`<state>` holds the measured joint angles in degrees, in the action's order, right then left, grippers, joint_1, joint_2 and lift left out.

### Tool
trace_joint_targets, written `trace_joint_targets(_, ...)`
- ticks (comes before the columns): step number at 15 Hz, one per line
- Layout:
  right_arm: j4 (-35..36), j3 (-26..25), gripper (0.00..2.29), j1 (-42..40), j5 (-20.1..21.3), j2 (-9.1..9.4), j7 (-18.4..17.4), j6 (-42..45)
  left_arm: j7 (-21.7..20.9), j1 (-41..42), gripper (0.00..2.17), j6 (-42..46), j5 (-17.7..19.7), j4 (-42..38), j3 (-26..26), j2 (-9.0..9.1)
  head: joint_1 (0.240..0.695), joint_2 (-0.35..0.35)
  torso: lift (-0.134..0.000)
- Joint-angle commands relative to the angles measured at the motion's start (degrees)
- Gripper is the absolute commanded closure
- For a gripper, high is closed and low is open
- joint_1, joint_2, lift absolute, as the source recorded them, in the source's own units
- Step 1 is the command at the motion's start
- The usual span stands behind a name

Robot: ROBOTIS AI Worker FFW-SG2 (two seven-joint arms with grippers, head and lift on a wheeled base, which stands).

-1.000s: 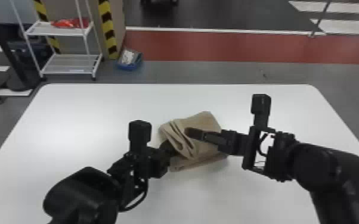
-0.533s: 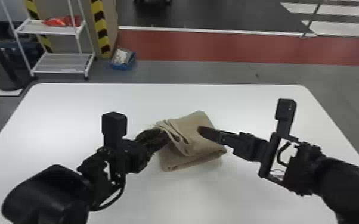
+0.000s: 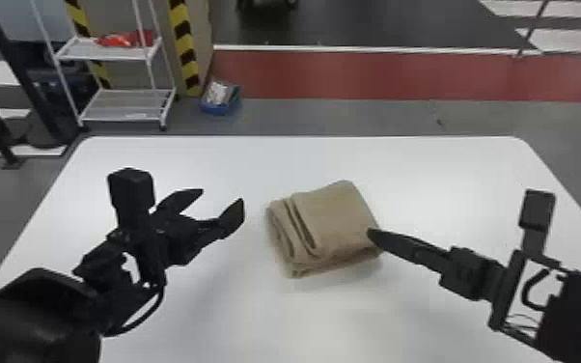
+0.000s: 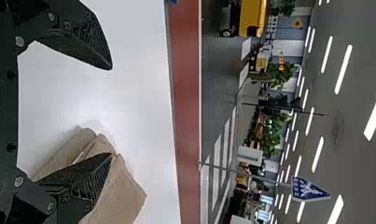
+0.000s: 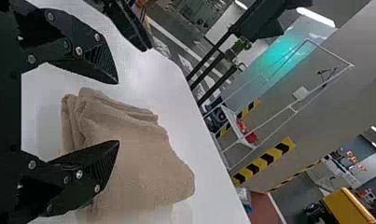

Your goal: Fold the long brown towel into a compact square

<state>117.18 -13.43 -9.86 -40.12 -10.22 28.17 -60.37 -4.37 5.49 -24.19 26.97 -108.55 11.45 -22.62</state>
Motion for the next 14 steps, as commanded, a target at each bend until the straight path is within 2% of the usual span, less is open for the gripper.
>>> trace_joint_targets(1,0.2,0.0,2.06,-1.8,4.6,-1.03,1.2,-2.0,0.1,0.4,0.09,1.0,0.1,1.1,-1.6,-0.23,0.695,0.001,-0.120)
trace_joint_targets(6,-3.4,2.3,2.07,-2.7,10.6,0.29,0.7,2.2,0.5,0.4,0.09,3.0,0.3,2.1,-0.2,0.29,0.695,0.004,-0.120)
trace_joint_targets(9,-5.9,3.6,2.07,-0.9,13.8,0.38,-1.1,4.7,0.7,0.9,0.09,3.1,0.3,2.0,-0.2,0.21,0.695,-0.011,-0.120)
trace_joint_targets(12,-10.0,4.8,2.07,3.9,16.3,0.29,-3.4,5.2,0.7,1.8,0.09,3.7,0.3,1.7,-0.2,0.12,0.695,-0.022,-0.120)
trace_joint_targets(14,-16.0,6.2,2.07,10.8,18.1,0.02,-3.3,4.7,0.4,2.3,0.09,4.2,0.4,1.6,-0.1,0.21,0.695,-0.028,-0.120)
